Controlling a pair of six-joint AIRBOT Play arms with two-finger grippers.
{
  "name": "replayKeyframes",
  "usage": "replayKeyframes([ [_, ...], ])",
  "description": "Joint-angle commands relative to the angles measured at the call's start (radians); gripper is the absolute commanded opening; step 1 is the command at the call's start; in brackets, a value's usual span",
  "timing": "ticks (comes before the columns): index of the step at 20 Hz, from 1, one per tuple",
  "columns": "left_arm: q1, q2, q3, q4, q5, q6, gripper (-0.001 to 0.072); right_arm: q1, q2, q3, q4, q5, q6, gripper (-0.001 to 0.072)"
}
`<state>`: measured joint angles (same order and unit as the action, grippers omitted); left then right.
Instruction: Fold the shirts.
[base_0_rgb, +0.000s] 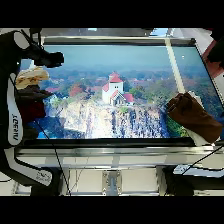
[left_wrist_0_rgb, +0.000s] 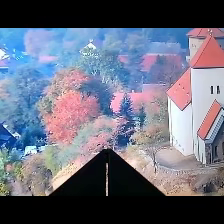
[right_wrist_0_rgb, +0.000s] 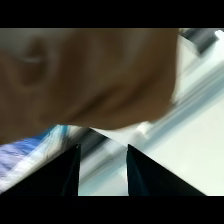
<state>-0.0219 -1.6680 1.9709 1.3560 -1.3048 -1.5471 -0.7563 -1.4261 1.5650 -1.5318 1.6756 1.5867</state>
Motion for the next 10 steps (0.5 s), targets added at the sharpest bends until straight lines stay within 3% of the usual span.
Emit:
replayKeyframes([
  [1,-0.005,0.0,0.0,-0.006,-0.002,-0.002,0.0013,0.041,0.014,0.056,0.512,-0.13,-0.119,0.0352],
  [3,-0.005,0.0,0.0,-0.019,-0.008,-0.002,0.0012,0.137,0.013,0.036,0.77,-0.193,-0.27,0.0351],
  [4,-0.005,0.0,0.0,-0.026,-0.021,-0.002,0.0012,0.203,0.013,0.023,0.804,-0.229,-0.325,0.0351],
  [10,-0.005,0.0,0.0,-0.028,-0.165,0.01,0.0012,0.631,0.012,-0.116,0.666,-0.629,-0.381,0.0351],
])
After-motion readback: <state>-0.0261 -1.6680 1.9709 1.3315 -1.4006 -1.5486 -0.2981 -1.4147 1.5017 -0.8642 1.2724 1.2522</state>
